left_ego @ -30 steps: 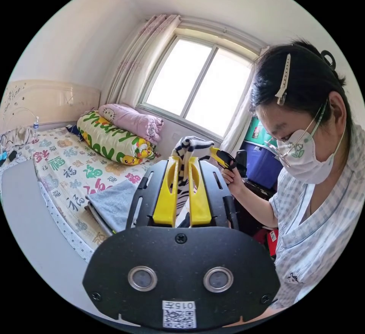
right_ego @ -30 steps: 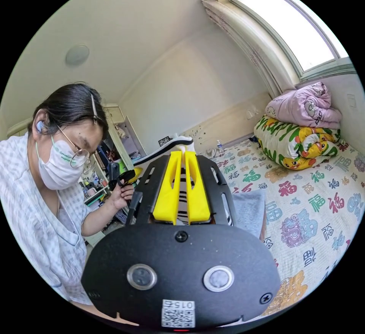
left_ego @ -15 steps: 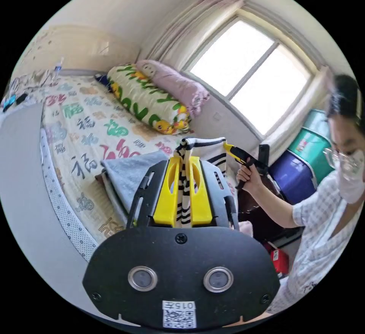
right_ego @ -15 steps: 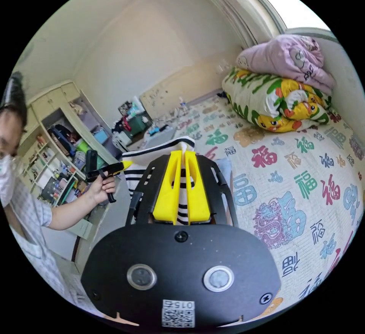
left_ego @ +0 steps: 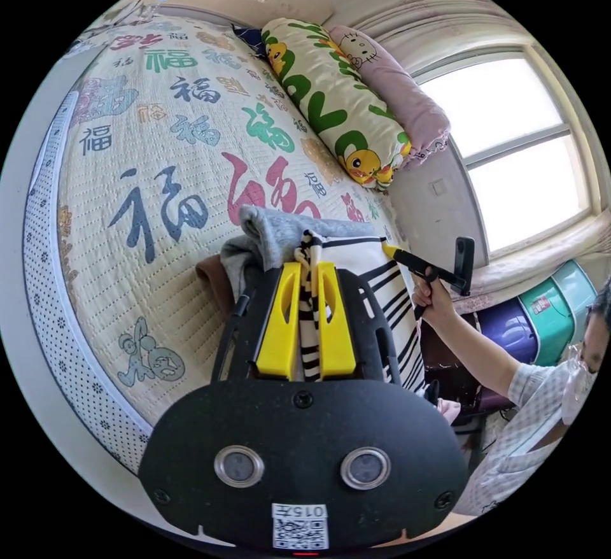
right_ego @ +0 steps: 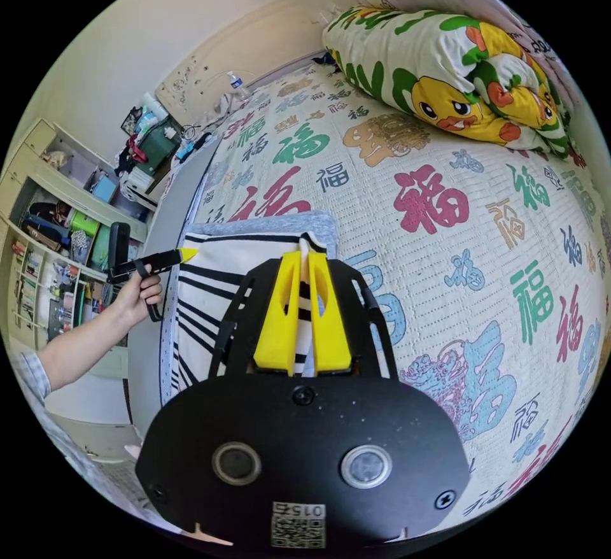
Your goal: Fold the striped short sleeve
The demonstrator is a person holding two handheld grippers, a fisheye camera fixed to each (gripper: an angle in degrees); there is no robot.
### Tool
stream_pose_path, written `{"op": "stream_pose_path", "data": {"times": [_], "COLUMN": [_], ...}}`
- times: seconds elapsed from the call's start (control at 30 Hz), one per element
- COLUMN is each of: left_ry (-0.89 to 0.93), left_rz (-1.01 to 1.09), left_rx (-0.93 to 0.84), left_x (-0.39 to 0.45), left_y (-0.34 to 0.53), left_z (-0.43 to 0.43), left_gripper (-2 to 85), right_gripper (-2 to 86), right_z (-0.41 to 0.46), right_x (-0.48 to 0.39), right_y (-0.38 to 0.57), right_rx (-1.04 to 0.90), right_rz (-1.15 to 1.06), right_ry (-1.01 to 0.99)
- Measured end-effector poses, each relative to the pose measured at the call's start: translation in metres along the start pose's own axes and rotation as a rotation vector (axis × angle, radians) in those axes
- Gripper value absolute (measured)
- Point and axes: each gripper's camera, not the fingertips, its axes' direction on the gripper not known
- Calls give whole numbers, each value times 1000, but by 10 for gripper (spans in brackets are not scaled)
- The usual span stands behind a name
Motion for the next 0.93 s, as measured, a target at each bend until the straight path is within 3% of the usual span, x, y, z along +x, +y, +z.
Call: {"op": "stream_pose_path", "data": {"times": [0.1,0.17,0.3,0.4,0.53,0.63,0.7,0.8,0.93], "left_ry": [-107,-254,-404,-429,-289,-169,-188,-148,-71], "left_rz": [89,201,316,492,424,351,350,317,262], "left_rx": [8,72,244,361,228,93,63,23,20], "left_x": [13,37,86,124,121,113,115,113,108], "left_y": [7,26,83,144,203,232,248,268,291], "left_z": [-8,-29,-77,-101,-91,-79,-78,-87,-109], "left_gripper": [53,48,10,6,31,75,92,101,97], "right_gripper": [11,0,-6,-6,8,60,108,153,119], "right_z": [-45,-96,-185,-225,-223,-203,-189,-166,-146], "right_x": [-37,-80,-167,-235,-304,-345,-369,-399,-436], "right_y": [16,55,148,213,239,244,247,252,262], "right_rx": [57,161,439,550,272,104,14,-66,-68], "right_rz": [-112,-181,-247,-244,-170,-153,-178,-200,-342], "right_ry": [232,543,787,709,374,121,47,112,476]}}
